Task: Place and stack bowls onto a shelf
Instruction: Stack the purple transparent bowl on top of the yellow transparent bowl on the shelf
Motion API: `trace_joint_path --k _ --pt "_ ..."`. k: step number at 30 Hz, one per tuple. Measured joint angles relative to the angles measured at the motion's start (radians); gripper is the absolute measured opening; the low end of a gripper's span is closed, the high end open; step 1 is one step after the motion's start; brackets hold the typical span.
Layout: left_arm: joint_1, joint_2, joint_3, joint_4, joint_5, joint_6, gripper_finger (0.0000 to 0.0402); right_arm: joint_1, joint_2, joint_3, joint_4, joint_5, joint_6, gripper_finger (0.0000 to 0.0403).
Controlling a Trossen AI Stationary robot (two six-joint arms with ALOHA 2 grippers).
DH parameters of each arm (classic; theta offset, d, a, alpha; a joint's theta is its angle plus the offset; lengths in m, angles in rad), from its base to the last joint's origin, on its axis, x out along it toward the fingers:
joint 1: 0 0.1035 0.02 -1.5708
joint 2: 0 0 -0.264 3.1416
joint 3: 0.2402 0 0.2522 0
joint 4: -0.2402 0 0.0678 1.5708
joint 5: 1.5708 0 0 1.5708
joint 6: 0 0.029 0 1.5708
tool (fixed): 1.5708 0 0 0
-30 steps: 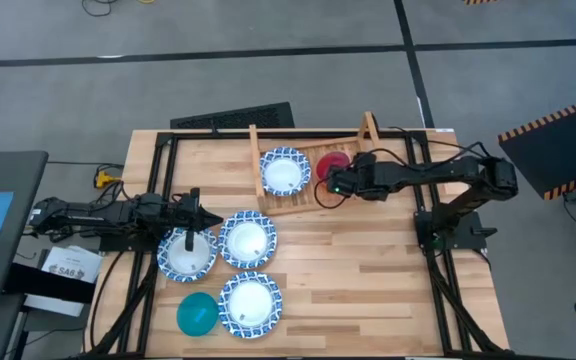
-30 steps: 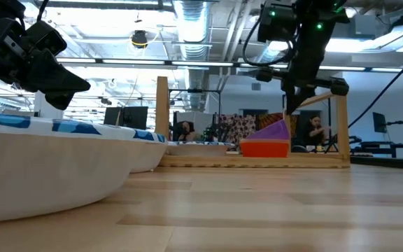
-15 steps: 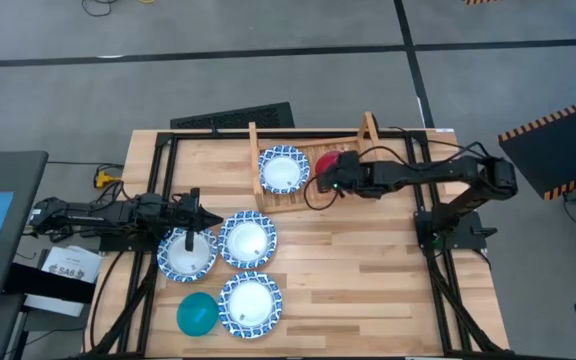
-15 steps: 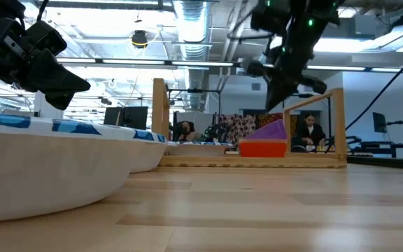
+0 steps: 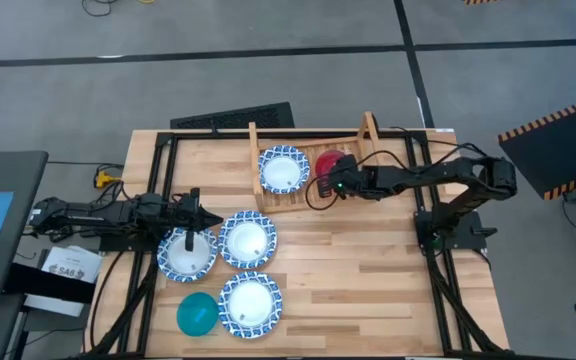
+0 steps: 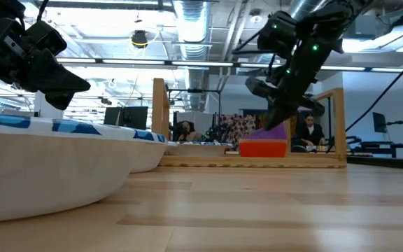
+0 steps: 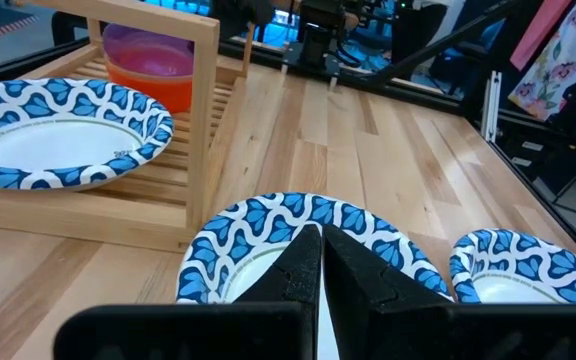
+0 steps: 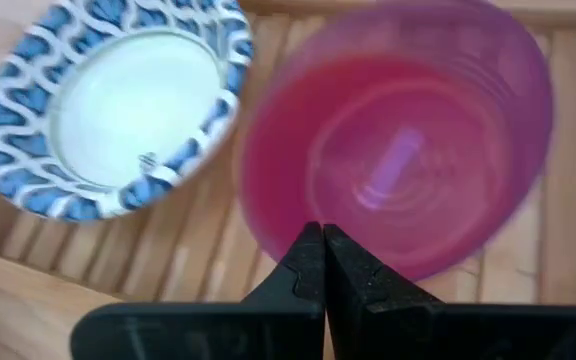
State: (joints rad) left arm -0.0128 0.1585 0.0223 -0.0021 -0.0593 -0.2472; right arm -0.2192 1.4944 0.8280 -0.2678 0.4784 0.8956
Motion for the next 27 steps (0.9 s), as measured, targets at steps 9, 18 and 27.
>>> trace_joint_path --k 9,18,27 --pt "0.0 0.0 0.0 0.0 0.0 0.0 0.0 -0.02 0.0 0.002 0.084 0.092 -0.048 0.0017" --pt "0.0 0.0 0.0 0.0 0.0 0.0 0.0 -0.08 -0.001 0.002 0.111 0.167 0.092 0.0017" --pt "0.0 0.0 0.0 0.0 0.0 0.0 0.0 -0.132 -0.001 0.003 0.1 0.19 0.091 0.0017"
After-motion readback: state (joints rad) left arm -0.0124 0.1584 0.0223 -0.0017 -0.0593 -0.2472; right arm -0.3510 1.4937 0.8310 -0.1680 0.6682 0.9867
